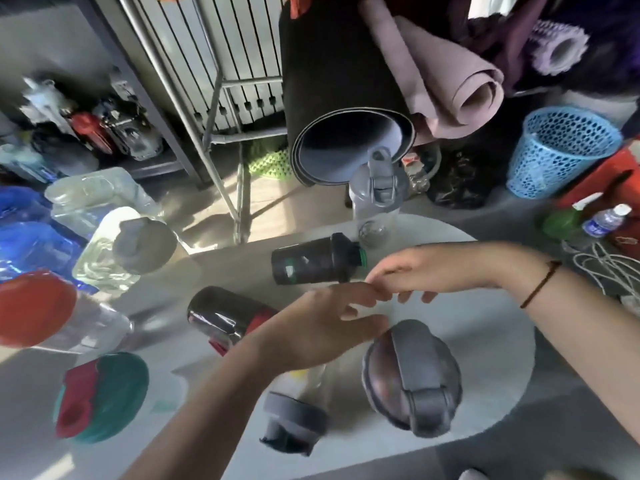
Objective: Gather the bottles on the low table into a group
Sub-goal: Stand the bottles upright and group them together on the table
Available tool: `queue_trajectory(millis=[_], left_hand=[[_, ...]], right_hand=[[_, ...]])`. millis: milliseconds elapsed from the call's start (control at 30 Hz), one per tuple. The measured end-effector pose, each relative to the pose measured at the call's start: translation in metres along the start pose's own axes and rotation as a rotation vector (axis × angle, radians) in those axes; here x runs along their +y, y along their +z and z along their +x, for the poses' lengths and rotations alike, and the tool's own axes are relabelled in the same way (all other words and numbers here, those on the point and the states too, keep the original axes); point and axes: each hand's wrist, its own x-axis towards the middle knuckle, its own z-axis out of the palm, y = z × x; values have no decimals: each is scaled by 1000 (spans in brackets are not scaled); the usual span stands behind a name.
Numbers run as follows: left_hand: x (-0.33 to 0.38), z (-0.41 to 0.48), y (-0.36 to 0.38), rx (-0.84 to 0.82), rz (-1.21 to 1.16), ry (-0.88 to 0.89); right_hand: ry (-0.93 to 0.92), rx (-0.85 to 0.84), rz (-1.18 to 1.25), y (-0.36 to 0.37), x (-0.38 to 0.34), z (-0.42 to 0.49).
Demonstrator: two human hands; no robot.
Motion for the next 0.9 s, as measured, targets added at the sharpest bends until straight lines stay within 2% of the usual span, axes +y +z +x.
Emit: queue_trajectory(millis=[167, 300, 500, 667, 900], left_hand=[[-14, 1, 18, 143, 4, 116], [-27, -4, 30, 225, -16, 127], [-41, -15, 23, 299, -233, 30], [-27, -44, 27, 396, -197, 88], [-17, -66, 47, 385, -123, 49]], right_hand=[[-91, -37, 24, -2, 32, 5], [-141, 60, 153, 3, 61, 6], [-86, 208, 275, 17, 78, -1], [-68, 392, 351, 32, 68, -32], [-63, 513, 322, 53, 48, -68]])
